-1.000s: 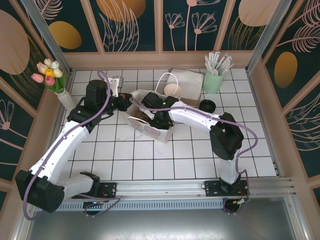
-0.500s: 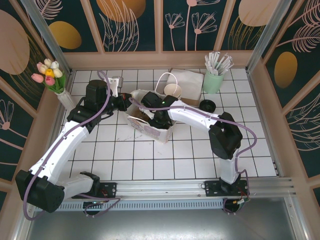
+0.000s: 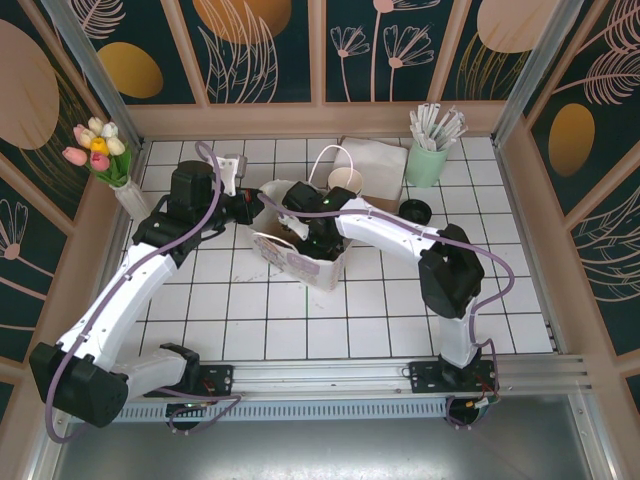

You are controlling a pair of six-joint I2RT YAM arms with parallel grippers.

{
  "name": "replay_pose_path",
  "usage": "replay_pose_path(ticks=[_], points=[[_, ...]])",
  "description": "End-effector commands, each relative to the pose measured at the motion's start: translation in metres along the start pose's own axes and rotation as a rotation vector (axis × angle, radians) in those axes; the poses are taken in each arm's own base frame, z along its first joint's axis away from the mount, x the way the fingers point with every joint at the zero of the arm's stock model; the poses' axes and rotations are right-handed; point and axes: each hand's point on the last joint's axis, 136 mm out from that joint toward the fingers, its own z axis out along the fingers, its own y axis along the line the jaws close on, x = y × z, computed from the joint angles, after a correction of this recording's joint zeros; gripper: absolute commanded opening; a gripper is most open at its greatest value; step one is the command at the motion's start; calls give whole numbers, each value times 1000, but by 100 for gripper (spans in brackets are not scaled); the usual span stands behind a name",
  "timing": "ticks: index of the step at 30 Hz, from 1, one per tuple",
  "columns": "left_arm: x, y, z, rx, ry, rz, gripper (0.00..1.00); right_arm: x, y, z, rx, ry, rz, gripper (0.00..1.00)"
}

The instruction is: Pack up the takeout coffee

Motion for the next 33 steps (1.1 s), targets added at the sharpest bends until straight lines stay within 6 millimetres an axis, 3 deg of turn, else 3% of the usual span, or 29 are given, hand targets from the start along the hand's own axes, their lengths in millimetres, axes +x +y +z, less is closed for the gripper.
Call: replay_pose_path(ticks=[1, 5, 12, 17, 28, 33], points=[[-10, -7, -8, 10, -35, 42, 0, -10, 14, -22, -56, -54, -26, 70], [-9, -7, -7, 13, -32, 40, 0, -22, 18, -33, -71, -116, -44, 75], [-10, -4, -9, -8, -34, 39, 0, -24, 16, -42, -58, -133, -65, 80], [-11, -4, -11, -14, -39, 41, 0, -24, 16, -45, -54, -138, -74, 98], [-12, -2, -12, -27, -44, 33, 0, -24, 15, -48, -47, -141, -89, 99], [-10, -1, -11, -30, -36, 24, 0, -32, 16, -59, -46, -180, -97, 99]])
